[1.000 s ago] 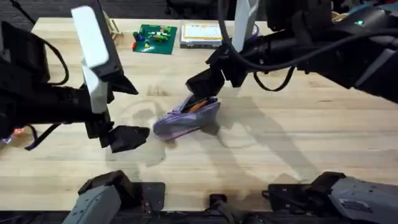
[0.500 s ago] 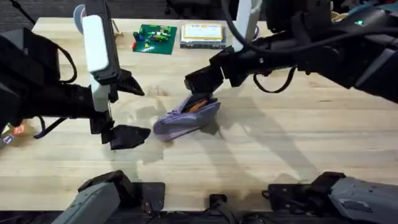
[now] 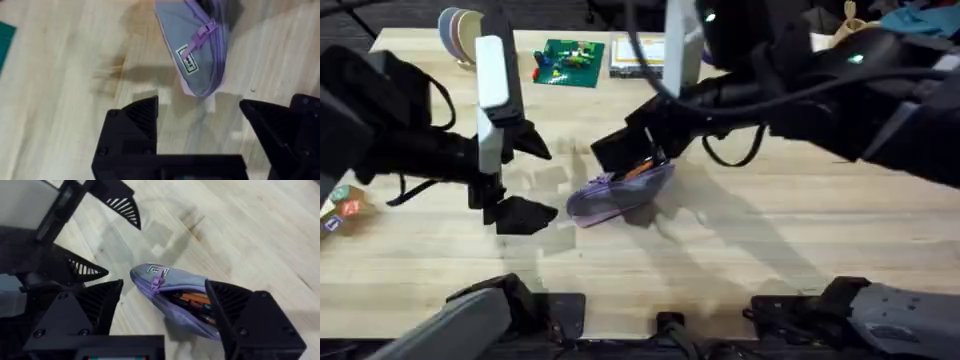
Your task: Unzip the bag, pick up the pens from the table one at a time and place them inside, then zip the bag closed.
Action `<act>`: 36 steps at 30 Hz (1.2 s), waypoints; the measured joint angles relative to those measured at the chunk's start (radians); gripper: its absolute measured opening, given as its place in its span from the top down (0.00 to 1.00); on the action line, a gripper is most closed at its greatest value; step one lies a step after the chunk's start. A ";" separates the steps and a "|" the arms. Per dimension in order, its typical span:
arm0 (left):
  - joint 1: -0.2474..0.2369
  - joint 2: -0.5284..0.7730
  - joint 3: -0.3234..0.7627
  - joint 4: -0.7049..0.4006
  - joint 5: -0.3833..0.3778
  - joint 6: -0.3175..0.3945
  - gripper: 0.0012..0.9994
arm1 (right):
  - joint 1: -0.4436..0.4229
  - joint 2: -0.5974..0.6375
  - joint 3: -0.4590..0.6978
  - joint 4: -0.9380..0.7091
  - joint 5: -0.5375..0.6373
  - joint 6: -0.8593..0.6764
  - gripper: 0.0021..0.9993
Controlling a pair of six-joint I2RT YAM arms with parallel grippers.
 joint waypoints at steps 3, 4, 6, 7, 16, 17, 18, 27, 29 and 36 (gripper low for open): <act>0.000 0.063 -0.001 0.000 0.001 0.031 0.01 | 0.026 0.019 0.000 0.001 0.018 0.003 0.00; 0.000 0.081 -0.001 0.001 0.001 0.042 0.00 | 0.033 0.023 0.000 0.005 0.021 0.004 0.00; 0.000 0.113 -0.001 0.003 0.002 0.068 0.01 | 0.050 0.029 0.000 0.017 0.026 0.007 0.00; 0.001 0.129 -0.001 0.003 0.003 0.081 0.01 | 0.058 0.031 0.000 0.020 0.026 0.007 0.00; 0.080 0.220 -0.001 0.003 0.072 0.174 0.01 | 0.095 0.076 0.000 0.032 0.030 0.010 0.00; 0.091 0.229 -0.001 0.003 0.079 0.179 0.01 | 0.096 0.083 0.000 0.035 0.031 0.010 0.00; 0.100 0.236 -0.001 0.002 0.083 0.182 0.01 | 0.099 0.089 0.000 0.038 0.033 0.011 0.00; 0.114 0.255 -0.001 -0.002 0.103 0.195 0.01 | 0.104 0.160 0.000 0.104 0.016 0.012 0.00; 0.114 0.254 -0.001 -0.002 0.103 0.195 0.01 | 0.104 0.178 0.000 0.103 0.013 0.013 0.00; 0.114 0.254 -0.001 -0.002 0.105 0.195 0.01 | 0.104 0.209 0.000 0.130 0.007 0.014 0.00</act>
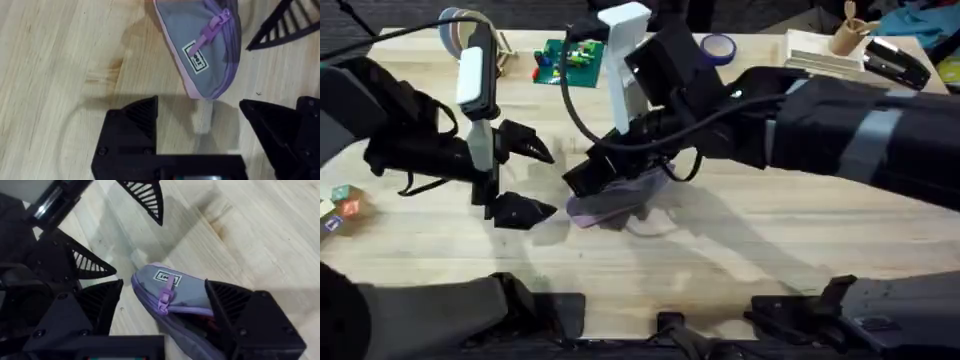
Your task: Unzip the bag, pick up the pens from the table one at a time and place them inside, then zip the bag closed.
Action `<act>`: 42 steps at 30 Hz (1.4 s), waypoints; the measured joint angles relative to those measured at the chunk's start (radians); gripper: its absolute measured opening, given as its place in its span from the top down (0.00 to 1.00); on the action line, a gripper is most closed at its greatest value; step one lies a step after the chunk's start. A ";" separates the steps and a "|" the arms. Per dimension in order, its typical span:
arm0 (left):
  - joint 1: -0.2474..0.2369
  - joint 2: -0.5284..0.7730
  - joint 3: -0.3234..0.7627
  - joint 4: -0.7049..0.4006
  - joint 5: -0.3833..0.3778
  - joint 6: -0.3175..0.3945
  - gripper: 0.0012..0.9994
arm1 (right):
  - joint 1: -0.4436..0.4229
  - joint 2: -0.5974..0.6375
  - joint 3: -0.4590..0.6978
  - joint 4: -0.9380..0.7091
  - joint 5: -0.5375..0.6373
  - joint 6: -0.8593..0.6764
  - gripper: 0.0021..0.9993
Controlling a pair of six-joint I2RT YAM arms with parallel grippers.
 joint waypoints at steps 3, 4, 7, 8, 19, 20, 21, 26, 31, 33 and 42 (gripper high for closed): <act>0.000 0.000 0.000 0.000 0.000 0.000 0.01 | 0.000 0.024 0.000 0.002 -0.002 0.005 0.00; 0.000 0.000 0.000 0.000 0.000 0.000 0.01 | 0.000 0.033 0.000 0.002 -0.003 0.007 0.00; 0.000 0.000 0.000 0.000 0.000 0.000 0.01 | 0.000 0.048 0.000 -0.001 -0.003 0.011 0.00; 0.000 0.000 0.000 0.001 0.000 0.000 0.01 | 0.000 0.049 0.000 -0.003 -0.005 0.012 0.00; 0.000 0.000 0.000 0.001 0.000 0.000 0.01 | 0.016 0.049 0.000 -0.097 -0.009 0.019 0.03; 0.000 0.000 0.000 0.001 0.000 0.000 0.01 | 0.019 0.049 0.000 -0.101 -0.009 0.019 0.04; 0.000 0.000 0.000 0.001 0.000 0.000 0.01 | 0.023 0.049 0.000 -0.101 -0.009 0.020 0.05; 0.000 0.000 0.000 0.001 0.000 0.000 0.01 | 0.038 0.051 0.000 -0.103 -0.009 0.022 0.13; 0.000 0.000 0.000 0.001 0.000 0.000 0.01 | 0.046 0.057 0.000 -0.098 -0.008 0.023 0.26; 0.000 0.000 0.000 0.001 0.000 0.000 0.01 | 0.046 0.058 0.000 -0.097 -0.008 0.030 0.33; 0.000 0.000 0.000 0.001 0.000 0.000 0.01 | 0.051 0.059 0.000 -0.093 -0.016 0.060 0.77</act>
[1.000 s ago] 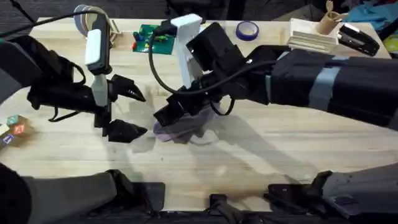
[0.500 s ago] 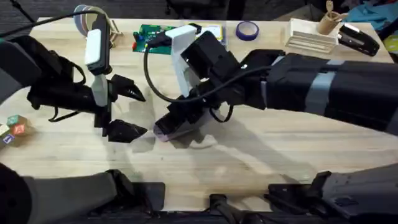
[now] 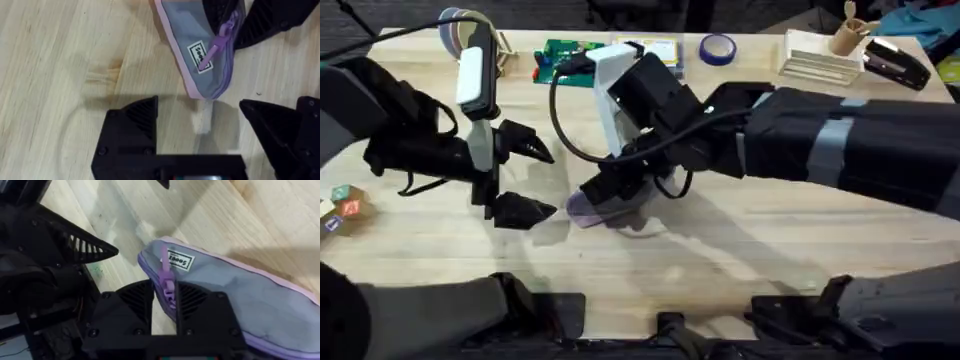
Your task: Unzip the bag, pick up the pens from the table one at a time and place them inside, then zip the bag closed.
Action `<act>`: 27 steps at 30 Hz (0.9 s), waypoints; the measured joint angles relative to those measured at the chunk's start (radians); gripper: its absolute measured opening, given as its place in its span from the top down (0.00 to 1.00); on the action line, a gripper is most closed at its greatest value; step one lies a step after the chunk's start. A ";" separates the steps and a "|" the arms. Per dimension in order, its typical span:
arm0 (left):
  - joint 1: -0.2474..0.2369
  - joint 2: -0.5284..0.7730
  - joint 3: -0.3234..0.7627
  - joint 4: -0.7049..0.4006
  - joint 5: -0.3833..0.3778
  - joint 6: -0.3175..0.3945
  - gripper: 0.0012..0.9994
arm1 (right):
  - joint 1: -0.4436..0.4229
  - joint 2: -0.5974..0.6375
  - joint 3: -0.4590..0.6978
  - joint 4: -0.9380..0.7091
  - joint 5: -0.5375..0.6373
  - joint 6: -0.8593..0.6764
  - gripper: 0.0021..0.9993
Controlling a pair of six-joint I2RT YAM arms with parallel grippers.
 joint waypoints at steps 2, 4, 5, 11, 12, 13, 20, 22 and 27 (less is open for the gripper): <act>0.000 0.000 0.000 0.000 0.000 0.000 0.01 | 0.000 0.000 0.000 0.000 0.000 0.000 0.78; 0.000 0.000 0.000 0.000 0.000 0.000 0.01 | 0.000 0.000 0.000 0.000 0.001 0.000 0.81; 0.000 0.000 0.000 0.000 0.000 0.000 0.01 | 0.000 0.000 0.002 -0.002 0.001 0.000 0.82; 0.000 0.000 0.000 0.000 0.000 0.000 0.01 | 0.000 0.000 0.017 -0.017 0.005 0.000 0.87; 0.000 0.000 0.000 0.000 0.000 0.000 0.01 | 0.000 0.000 0.017 -0.017 0.005 0.000 0.87; 0.000 0.000 0.000 0.000 0.000 0.000 0.01 | 0.000 0.000 0.017 -0.017 0.005 0.000 0.88; 0.000 0.000 0.000 0.000 0.000 0.000 0.01 | -0.010 0.000 0.025 -0.020 0.005 0.000 0.90; 0.000 0.000 0.000 0.000 0.000 0.000 0.01 | -0.021 0.000 0.026 -0.020 -0.001 0.000 0.90; 0.000 0.000 0.000 0.001 0.000 0.000 0.01 | -0.063 0.000 0.026 -0.020 -0.016 0.019 0.91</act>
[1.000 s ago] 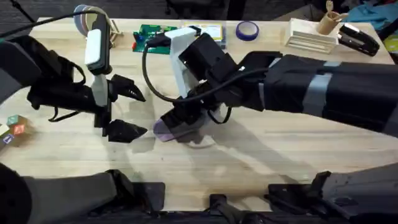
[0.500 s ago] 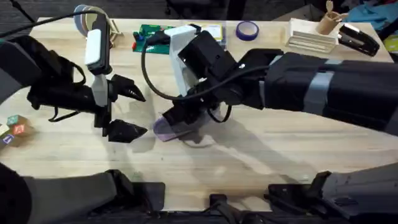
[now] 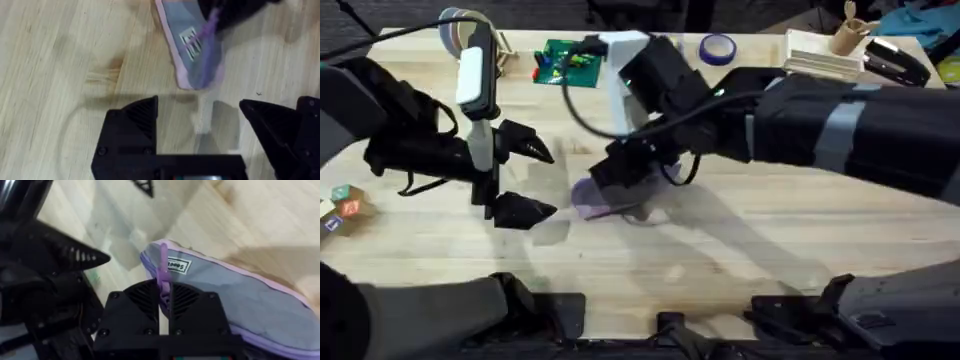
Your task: Unzip the bag, pick up the pens from the table one at a time and place them inside, then zip the bag closed.
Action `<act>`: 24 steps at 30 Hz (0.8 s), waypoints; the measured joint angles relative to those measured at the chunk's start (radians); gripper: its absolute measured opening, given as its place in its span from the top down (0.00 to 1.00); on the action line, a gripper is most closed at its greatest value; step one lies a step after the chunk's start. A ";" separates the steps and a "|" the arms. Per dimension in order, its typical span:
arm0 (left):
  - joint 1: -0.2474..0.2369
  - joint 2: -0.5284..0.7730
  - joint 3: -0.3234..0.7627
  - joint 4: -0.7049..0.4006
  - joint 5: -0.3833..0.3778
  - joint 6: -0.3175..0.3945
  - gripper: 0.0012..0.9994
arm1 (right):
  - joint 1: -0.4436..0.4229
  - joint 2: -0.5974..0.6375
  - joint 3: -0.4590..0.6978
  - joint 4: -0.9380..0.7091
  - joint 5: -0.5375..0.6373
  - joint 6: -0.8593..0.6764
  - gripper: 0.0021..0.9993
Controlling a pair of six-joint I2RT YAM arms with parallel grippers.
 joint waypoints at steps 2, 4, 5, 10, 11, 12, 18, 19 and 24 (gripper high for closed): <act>0.000 0.000 0.000 0.000 0.000 0.000 0.01 | -0.025 0.000 0.000 0.003 -0.001 0.015 0.92; 0.000 0.000 0.000 0.000 0.000 0.000 0.01 | -0.051 0.000 0.000 0.005 0.001 0.027 0.92; 0.000 0.000 0.000 0.000 0.000 0.000 0.01 | -0.063 0.000 0.000 0.005 0.001 0.031 0.93; 0.000 0.000 0.000 0.000 0.000 0.000 0.01 | -0.099 0.000 0.000 0.005 0.001 0.040 0.94; 0.000 0.000 0.000 0.000 0.000 0.000 0.01 | -0.102 0.000 0.000 0.005 0.001 0.042 0.94; 0.000 0.000 0.000 0.000 0.000 0.000 0.01 | -0.104 0.000 0.000 0.005 0.001 0.042 0.94; 0.000 0.000 0.000 0.000 0.000 0.000 0.01 | -0.111 0.000 0.000 0.007 -0.003 0.049 0.93; 0.000 0.000 0.000 0.000 0.000 0.000 0.01 | -0.112 0.000 0.000 0.008 -0.003 0.049 0.93; 0.000 0.000 0.000 0.000 0.000 0.000 0.01 | -0.117 0.000 0.000 0.008 -0.003 0.049 0.93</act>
